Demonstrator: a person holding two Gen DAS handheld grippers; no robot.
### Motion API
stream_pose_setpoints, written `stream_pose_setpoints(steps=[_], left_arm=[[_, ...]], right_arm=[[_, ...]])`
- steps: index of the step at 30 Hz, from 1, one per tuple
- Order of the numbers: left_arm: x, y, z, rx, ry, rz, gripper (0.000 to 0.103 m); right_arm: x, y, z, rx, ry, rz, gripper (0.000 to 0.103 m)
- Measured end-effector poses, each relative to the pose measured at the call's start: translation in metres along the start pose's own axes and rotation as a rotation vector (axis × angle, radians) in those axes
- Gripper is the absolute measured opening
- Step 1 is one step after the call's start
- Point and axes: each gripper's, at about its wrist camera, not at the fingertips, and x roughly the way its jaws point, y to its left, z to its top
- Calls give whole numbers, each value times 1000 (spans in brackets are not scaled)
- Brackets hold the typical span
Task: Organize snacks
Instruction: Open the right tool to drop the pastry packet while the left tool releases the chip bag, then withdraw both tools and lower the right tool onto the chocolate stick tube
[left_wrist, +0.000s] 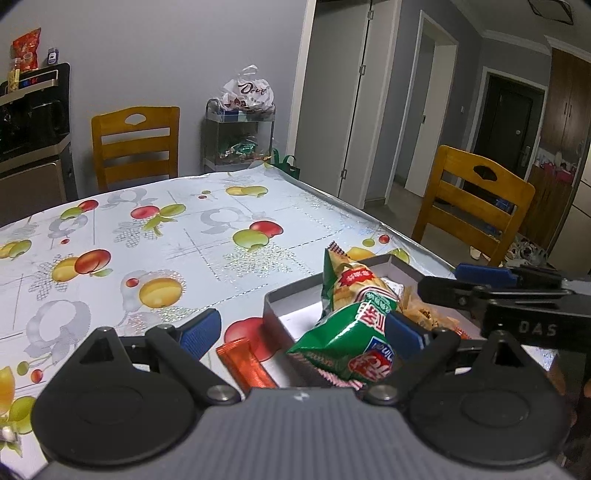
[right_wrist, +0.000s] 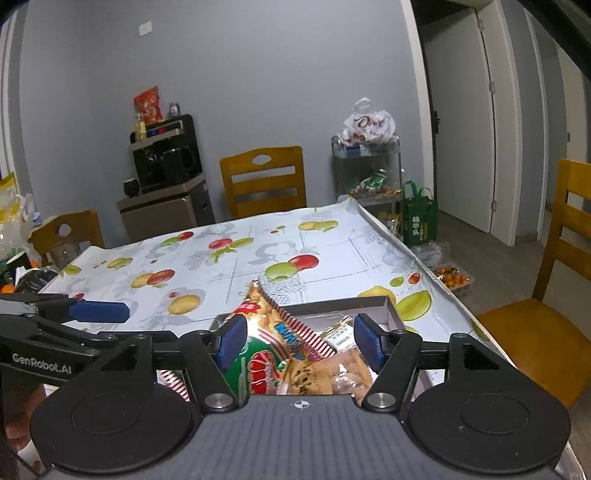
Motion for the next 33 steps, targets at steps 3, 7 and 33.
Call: stream_pose_setpoints(steps=[3,7,33], left_arm=[[-6,4,-2,-6,2,4,96],[-16,12,-5,-13,2,8,96],[-121,125,-69,-61,-59,237,97]], right_arm=[[-5,6,1,-5,-3,5,66],[-10,16,2,-18,-6,15,70],[-4,124,-5,-105,56,166,88]])
